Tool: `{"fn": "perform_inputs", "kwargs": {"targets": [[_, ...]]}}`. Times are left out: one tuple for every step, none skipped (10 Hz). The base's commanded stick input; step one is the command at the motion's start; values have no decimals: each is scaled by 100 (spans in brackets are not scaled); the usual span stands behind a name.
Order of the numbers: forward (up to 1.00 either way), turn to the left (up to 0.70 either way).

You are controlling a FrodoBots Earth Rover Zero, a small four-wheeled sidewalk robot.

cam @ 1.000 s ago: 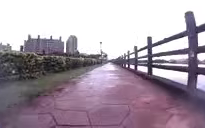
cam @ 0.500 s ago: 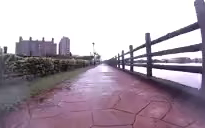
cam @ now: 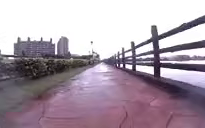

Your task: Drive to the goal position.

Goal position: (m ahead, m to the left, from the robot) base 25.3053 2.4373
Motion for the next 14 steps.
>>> {"fn": "perform_inputs", "kwargs": {"targets": [[100, -1], [100, -1], [100, 2], [100, 21], [100, 30], [100, 37], [100, 33], [100, 15], [100, -1], [100, -1], [100, -1], [100, -1], [100, -1], [100, -1]]}}
